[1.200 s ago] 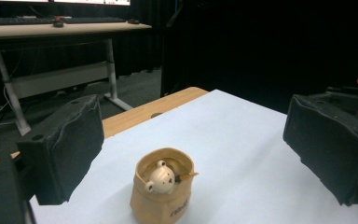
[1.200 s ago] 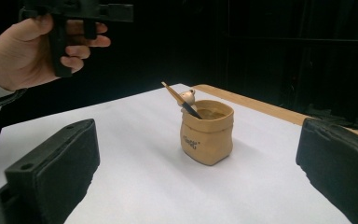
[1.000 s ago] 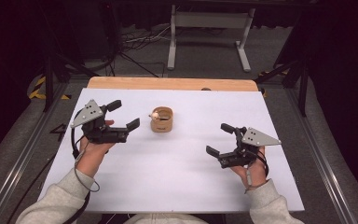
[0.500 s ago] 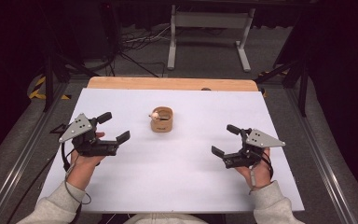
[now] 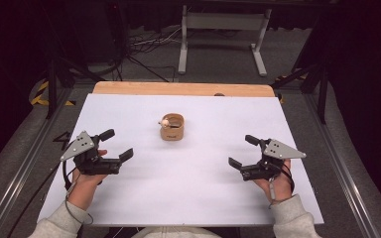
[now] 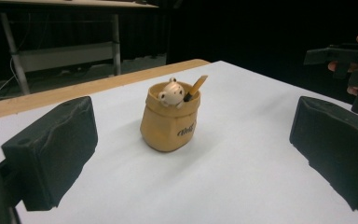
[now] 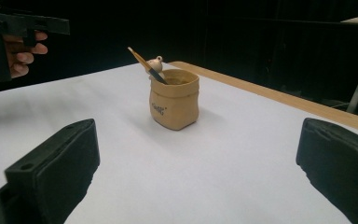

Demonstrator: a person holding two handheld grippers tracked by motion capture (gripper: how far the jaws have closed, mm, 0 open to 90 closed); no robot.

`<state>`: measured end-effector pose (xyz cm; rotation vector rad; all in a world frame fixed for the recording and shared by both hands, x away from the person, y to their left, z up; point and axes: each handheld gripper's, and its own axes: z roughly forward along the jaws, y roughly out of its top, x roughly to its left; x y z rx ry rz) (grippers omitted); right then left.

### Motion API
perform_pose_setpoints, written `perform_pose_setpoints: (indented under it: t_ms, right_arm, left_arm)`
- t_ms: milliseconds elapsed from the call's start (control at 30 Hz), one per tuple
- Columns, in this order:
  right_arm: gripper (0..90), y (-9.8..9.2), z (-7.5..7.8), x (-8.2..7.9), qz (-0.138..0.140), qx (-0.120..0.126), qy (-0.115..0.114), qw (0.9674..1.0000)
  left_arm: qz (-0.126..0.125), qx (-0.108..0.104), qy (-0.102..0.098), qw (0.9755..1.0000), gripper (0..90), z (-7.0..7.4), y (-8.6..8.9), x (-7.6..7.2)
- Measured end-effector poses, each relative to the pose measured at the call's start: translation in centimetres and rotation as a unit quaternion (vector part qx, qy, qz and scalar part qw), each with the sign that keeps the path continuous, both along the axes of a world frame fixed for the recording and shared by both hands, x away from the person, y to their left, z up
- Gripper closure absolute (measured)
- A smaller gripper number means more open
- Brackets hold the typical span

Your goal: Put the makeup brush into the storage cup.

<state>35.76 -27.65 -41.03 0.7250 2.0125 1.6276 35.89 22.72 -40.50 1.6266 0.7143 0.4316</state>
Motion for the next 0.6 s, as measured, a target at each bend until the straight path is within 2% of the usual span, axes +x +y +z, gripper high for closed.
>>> perform_pose_setpoints:
  t_ms: [67, 167, 333, 600]
  right_arm:
    - [0.0, 0.0, -0.1, 0.0, -0.001, -0.005, 0.001, 1.0000]
    - [0.0, -0.1, -0.3, -0.1, -0.002, -0.010, 0.000, 1.0000]
    - [0.0, -0.1, -0.5, -0.2, -0.003, -0.018, 0.001, 0.9998]
    - [0.0, -0.2, -1.3, -0.4, -0.001, -0.018, 0.002, 0.9998]
  left_arm:
    - [-0.001, -0.003, 0.001, 1.0000, 1.7, -0.4, 0.1, 0.0]
    - [-0.003, 0.002, -0.002, 1.0000, 1.7, -1.1, 0.3, -0.1]
    - [-0.004, -0.001, 0.008, 1.0000, 1.7, -2.3, 0.5, -0.1]
    - [-0.012, 0.003, 0.005, 0.9999, 1.7, -3.1, 0.6, -0.3]
